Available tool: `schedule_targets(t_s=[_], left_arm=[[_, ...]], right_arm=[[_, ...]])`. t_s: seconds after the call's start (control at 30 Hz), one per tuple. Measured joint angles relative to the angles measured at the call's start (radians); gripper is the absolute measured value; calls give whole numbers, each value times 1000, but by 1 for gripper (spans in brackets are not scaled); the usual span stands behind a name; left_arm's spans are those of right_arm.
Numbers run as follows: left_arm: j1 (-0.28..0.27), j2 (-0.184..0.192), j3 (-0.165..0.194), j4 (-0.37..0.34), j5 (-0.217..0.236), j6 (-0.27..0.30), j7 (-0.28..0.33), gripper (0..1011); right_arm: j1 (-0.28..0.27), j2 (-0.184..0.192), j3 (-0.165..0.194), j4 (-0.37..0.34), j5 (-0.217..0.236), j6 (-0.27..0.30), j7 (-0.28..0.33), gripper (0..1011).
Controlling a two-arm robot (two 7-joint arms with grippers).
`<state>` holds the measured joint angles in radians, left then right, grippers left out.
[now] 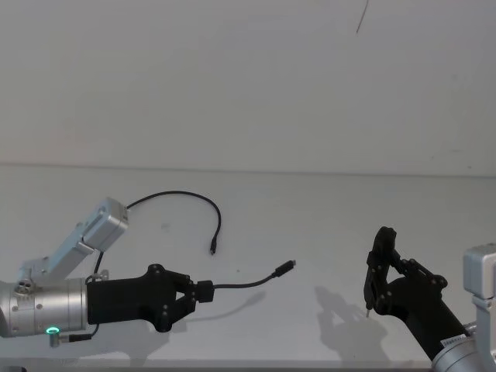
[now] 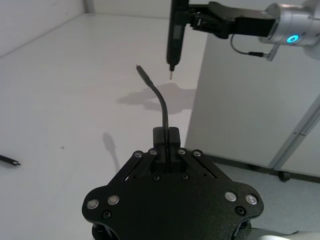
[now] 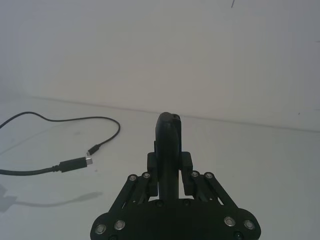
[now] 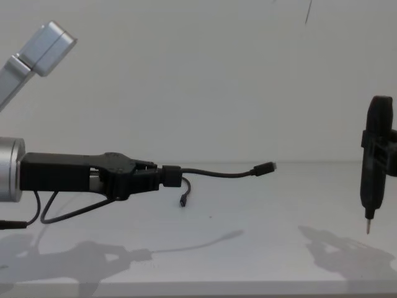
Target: Pick up the data cable with the one hand.
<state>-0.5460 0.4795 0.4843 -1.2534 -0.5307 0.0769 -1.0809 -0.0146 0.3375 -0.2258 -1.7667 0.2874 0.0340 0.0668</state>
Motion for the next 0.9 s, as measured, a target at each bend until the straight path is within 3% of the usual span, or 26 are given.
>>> schedule_targets(t_s=[0.27, 0.9], left_arm=[[12, 4, 8, -19, -16, -8, -14, 43], [7, -28, 30, 16, -8, -41, 28, 43]], right_arm=[[0, 0, 0, 0, 0, 0, 0, 269], [1, 0, 0, -2, 0, -1, 4, 269]])
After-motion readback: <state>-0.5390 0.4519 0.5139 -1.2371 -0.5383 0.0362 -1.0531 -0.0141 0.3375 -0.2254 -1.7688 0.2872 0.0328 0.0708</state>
